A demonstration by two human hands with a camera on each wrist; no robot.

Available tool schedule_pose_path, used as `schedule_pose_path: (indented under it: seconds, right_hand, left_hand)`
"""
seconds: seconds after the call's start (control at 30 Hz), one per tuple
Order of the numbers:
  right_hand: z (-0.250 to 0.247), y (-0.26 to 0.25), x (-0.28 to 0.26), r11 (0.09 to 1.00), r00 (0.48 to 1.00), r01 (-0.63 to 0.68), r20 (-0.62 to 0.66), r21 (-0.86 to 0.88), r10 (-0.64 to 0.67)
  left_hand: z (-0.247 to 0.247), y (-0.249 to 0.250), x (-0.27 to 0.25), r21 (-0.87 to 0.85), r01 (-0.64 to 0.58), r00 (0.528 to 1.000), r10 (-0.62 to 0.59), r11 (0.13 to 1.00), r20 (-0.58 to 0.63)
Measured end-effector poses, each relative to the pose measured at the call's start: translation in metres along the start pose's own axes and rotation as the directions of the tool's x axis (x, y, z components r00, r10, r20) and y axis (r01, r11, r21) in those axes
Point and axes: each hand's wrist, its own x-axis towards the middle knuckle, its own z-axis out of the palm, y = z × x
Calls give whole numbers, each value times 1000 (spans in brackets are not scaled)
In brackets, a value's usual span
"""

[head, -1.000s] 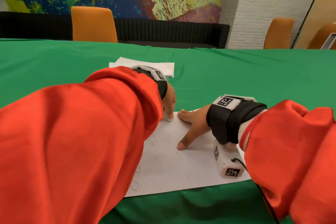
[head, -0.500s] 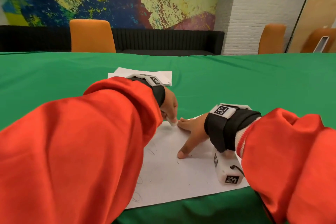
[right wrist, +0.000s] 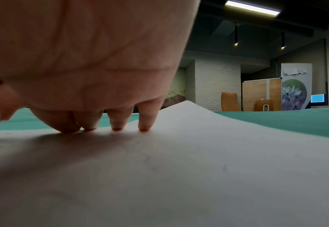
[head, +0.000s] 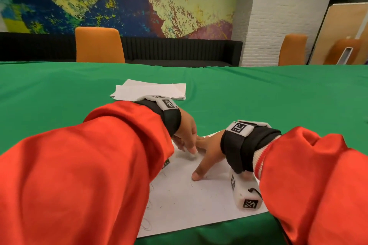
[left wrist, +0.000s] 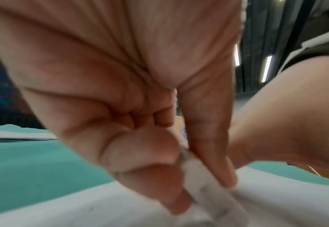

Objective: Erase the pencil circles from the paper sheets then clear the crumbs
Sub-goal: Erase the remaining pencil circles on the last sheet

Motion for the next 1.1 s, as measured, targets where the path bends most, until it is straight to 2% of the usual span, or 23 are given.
schedule_pose_path:
  seconds: [0.1,0.27,0.33,0.47,0.63,0.73,0.77,0.83,0.9,0.97,1.0,1.1]
  right_hand:
    - [0,0,1,1000,1000,-10,6,4,10]
    - [0,-1,-3,999,999,-16,-29,-33,15]
    - [0,-1,-3,999,999,-5,-36,-33,4]
    - [1,0,-1,1000,1000,3,-22,-24,-3]
    - [0,-2,-3,1000,999,1,-34,-26,-2]
    - [0,-3,-6,999,999,8,-42,-33,-9]
    - [-1,-3,-7,999,999,11,-44,-36,-12]
    - [-1,-3,-8,999,999,13,-45,-30,-14]
    - [-1,-2,-8,1000,999,12,-49,-19,-13]
    - [-1,-2,-8,1000,999,12,-48,-16,-13]
    - [-1,-2,-8,1000,999,13,-49,-16,-14]
    - [-1,-3,-9,1000,999,14,-50,-15,-15]
  left_hand:
    - [5,6,-1,98,-1,1000,-2,995,25]
    - [-3,6,-9,244,56,998,-57,968,-2]
    - [-6,4,-8,241,66,998,-65,968,-12]
    - [-5,0,1,121,42,999,-42,992,-5]
    - [-3,-5,0,268,106,994,-111,958,4]
    - [-11,-24,-3,383,180,981,-139,906,-132]
    - [-13,-29,-4,351,192,978,-151,916,-141]
    - [-13,-32,-4,226,163,986,-151,960,-72]
    - [-12,-30,-5,47,98,993,-94,994,-77]
    - [-9,-23,-5,-27,40,995,-43,999,-88]
    - [-7,-20,-2,-17,46,996,-48,999,-70]
    - [-3,-12,0,163,87,996,-84,983,-30]
